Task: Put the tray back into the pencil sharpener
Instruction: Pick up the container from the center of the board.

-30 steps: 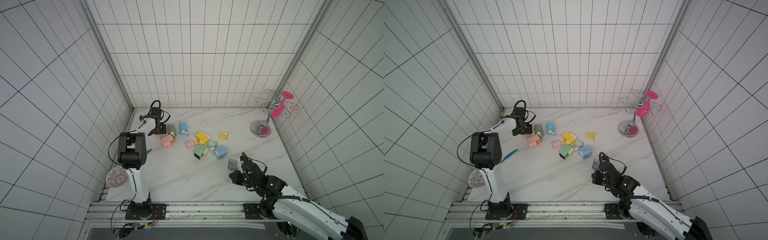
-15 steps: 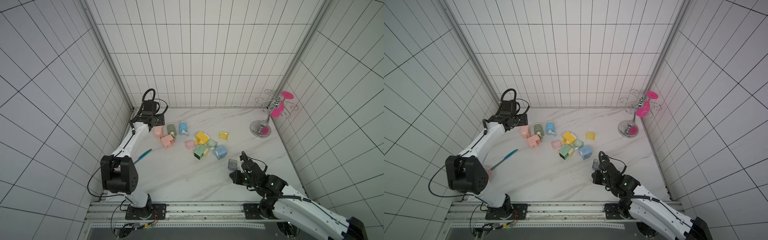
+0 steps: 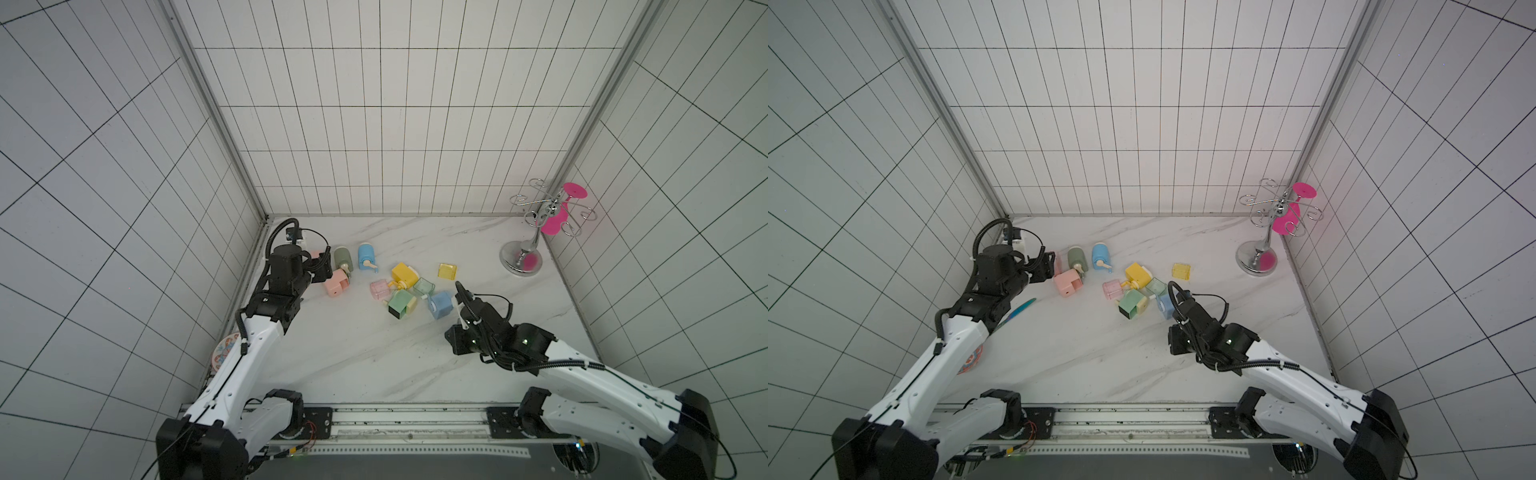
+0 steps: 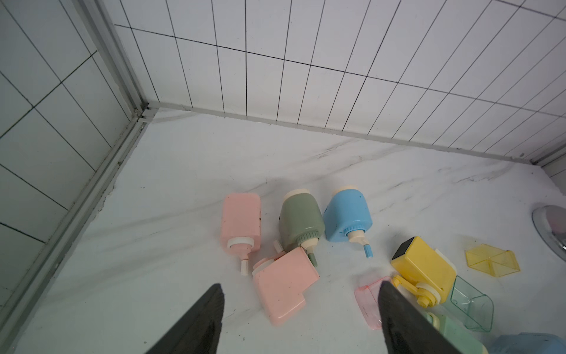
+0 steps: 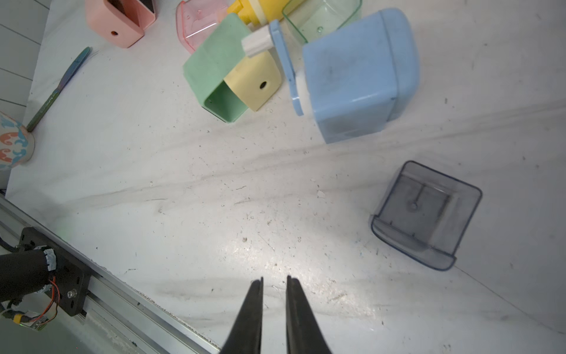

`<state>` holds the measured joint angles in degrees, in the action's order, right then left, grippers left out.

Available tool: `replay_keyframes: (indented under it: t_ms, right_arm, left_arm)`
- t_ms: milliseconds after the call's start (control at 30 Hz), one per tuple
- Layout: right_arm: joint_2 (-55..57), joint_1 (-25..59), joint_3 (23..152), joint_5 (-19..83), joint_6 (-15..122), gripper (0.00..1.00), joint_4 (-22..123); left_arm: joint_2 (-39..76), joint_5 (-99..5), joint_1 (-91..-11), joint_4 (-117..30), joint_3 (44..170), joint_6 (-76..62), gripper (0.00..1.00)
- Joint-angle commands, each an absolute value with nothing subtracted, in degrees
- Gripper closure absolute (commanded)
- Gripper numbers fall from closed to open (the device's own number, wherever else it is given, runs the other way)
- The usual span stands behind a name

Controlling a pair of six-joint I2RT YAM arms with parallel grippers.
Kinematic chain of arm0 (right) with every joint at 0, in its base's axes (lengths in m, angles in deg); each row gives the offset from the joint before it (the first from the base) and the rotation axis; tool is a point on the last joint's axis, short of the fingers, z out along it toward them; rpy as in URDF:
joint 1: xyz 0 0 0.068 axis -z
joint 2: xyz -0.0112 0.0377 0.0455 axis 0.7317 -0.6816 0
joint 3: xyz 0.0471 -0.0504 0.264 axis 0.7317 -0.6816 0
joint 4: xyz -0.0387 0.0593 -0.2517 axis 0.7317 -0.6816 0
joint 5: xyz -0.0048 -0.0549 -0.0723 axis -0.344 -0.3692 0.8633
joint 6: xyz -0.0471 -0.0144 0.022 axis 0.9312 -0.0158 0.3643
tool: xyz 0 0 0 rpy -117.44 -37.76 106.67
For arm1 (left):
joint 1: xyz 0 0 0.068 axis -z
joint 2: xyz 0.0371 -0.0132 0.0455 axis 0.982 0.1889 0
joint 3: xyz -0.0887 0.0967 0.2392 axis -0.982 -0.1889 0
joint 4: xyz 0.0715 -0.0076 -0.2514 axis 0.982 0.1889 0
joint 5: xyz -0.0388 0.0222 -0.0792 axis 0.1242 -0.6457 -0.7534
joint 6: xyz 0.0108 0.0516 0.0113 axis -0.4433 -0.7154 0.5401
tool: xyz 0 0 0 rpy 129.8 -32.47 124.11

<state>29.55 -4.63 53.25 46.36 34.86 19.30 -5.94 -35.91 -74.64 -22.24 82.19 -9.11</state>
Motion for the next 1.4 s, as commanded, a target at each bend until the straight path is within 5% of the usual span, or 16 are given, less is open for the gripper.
replay_keyframes:
  t_ms: [0,633,1067,1367]
  right_arm:
    - [22.1,-7.9,61.0,50.1,39.2,0.8,21.2]
    - [-20.3,-9.1,98.0,52.9,48.1,0.72,21.6]
    - [-36.4,-3.7,115.9,54.4,51.4,0.29,11.7]
    - [-43.0,-3.0,123.9,53.8,51.4,0.23,8.4]
  left_arm:
    - [-7.1,-42.1,-79.5,-25.4,78.9,-2.2,0.2]
    - [-11.2,-44.9,-86.7,-27.8,68.7,10.2,0.21]
    - [-11.4,-46.9,-87.2,-24.5,71.3,8.5,0.22]
    - [-11.4,-46.8,-87.3,-24.4,71.5,8.3,0.22]
